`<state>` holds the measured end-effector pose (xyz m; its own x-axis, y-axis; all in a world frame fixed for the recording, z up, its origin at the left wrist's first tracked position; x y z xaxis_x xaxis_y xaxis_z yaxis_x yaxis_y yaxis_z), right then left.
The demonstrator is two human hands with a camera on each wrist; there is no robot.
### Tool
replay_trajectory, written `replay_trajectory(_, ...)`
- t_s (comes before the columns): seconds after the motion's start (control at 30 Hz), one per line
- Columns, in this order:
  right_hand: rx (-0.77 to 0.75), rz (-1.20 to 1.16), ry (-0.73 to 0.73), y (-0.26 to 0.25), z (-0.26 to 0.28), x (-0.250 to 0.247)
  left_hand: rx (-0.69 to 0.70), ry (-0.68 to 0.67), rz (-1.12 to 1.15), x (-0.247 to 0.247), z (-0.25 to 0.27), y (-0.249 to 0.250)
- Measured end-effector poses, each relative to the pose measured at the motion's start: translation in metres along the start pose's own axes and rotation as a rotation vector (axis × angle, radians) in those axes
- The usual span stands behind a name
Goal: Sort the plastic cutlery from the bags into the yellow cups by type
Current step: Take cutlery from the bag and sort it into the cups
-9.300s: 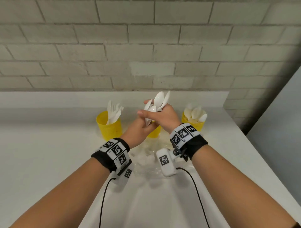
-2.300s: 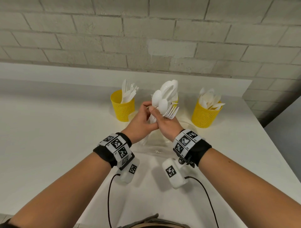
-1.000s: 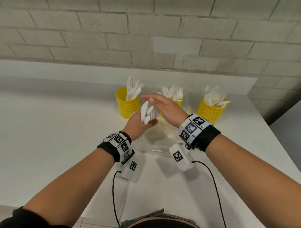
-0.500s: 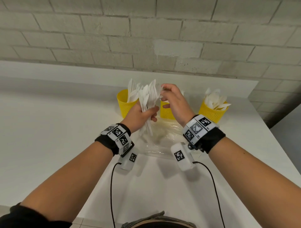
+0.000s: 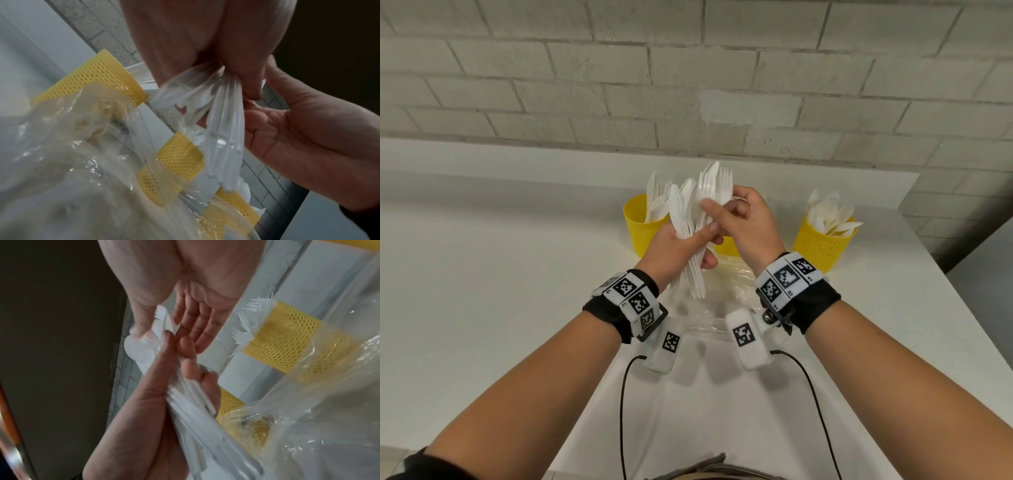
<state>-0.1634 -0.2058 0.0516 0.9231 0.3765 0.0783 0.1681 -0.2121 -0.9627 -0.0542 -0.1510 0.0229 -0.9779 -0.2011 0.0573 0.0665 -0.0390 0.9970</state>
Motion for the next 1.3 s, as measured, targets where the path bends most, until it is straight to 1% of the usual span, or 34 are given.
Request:
replay_trajectory(0.07,0.016,-0.025,0.021,-0.001,-0.001,-0.003,0.002,0.011,0.004,0.0,-0.001,0.0)
replay_trajectory(0.23,-0.006,0.058,0.087,0.005,-0.008,-0.014,-0.017,0.015,-0.003,0.004,-0.002,-0.005)
replay_trajectory(0.4,0.007,0.008,0.081,0.004,-0.009,-0.018,-0.039,0.039,-0.005,0.006,-0.002,-0.005)
replay_trajectory(0.53,-0.017,0.051,0.133,-0.001,-0.012,-0.022,-0.071,0.055,0.028,0.005,-0.002,0.0)
replay_trajectory(0.73,-0.053,0.036,0.032,-0.006,-0.014,-0.023,-0.1,0.046,0.081,0.004,-0.003,0.0)
replay_trajectory(0.8,-0.039,0.031,0.029,-0.005,-0.015,-0.024,-0.103,0.067,0.075,0.004,-0.004,0.0)
replay_trajectory(0.97,-0.024,0.042,0.155,-0.007,-0.021,-0.031,-0.078,0.148,0.029,0.0,-0.008,-0.002)
replay_trajectory(1.03,-0.031,0.045,0.185,-0.009,-0.023,-0.034,-0.054,0.168,0.003,-0.002,-0.01,-0.003)
replay_trajectory(1.17,-0.083,0.137,0.141,-0.008,-0.022,-0.03,-0.018,0.17,-0.049,-0.002,-0.013,-0.006)
replay_trajectory(1.3,0.019,0.15,-0.025,0.001,-0.011,-0.013,0.016,0.128,-0.09,0.007,-0.013,-0.004)
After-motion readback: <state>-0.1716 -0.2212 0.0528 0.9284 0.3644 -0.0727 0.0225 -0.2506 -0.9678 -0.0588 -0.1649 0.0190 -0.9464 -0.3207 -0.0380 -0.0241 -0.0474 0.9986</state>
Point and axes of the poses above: each hand's wrist, its own z-axis away from the middle knuckle, its own x-axis out of the palm, y = z × x, the point moved 3 cm from there along -z, towards the middle knuckle, and after that the axes turned 9 degrees about -x, right-handed, at the moved point
